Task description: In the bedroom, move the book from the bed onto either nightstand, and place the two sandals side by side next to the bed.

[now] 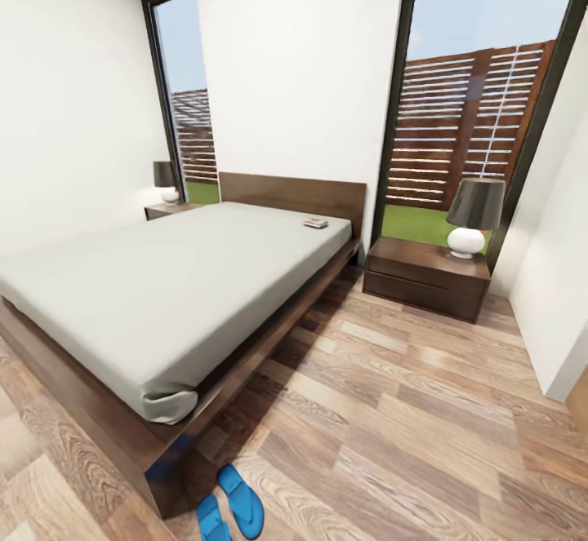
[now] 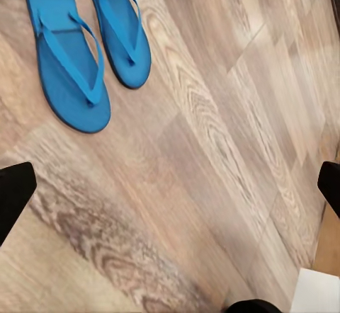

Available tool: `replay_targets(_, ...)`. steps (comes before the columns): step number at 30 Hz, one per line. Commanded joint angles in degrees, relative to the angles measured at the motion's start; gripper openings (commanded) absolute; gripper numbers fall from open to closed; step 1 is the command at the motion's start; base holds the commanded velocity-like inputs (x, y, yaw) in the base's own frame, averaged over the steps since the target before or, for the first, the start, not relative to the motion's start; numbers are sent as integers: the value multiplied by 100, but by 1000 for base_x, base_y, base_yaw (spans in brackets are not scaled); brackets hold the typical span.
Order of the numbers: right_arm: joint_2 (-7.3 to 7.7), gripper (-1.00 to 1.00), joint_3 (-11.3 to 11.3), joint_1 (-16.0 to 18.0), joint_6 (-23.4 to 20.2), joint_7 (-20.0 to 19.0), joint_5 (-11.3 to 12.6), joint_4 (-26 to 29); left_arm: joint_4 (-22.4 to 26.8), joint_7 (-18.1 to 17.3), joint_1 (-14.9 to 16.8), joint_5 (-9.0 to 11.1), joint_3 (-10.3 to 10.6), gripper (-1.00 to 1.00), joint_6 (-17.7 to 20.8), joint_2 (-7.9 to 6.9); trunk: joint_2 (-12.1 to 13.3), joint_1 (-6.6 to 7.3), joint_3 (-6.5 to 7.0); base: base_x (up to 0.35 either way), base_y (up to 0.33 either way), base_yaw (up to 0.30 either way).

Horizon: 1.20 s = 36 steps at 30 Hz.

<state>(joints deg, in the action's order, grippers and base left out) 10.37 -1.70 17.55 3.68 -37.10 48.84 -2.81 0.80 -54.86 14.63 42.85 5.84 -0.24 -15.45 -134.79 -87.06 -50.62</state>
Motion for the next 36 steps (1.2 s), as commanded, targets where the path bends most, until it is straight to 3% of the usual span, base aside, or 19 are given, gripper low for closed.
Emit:
replay_targets(1,0,100,-16,11,37,-34,-15,-28,-1,-16,2,48,49,100,-2,-2,-2,0,-1,85,0,-206)
replay_targets(14,-3,100,-14,11,37,-34,-16,-26,-1,-16,1,48,49,100,-2,-2,-2,0,50,113,-54,-202)
replay_targets(27,-1,100,-15,11,44,-34,-17,-26,-1,-16,-1,46,49,100,-2,-2,-2,0,58,130,-91,-53)
replay_targets(36,-6,100,-14,11,40,-34,-22,-26,-1,-16,0,47,49,100,-2,-2,-2,0,58,146,-110,-202)
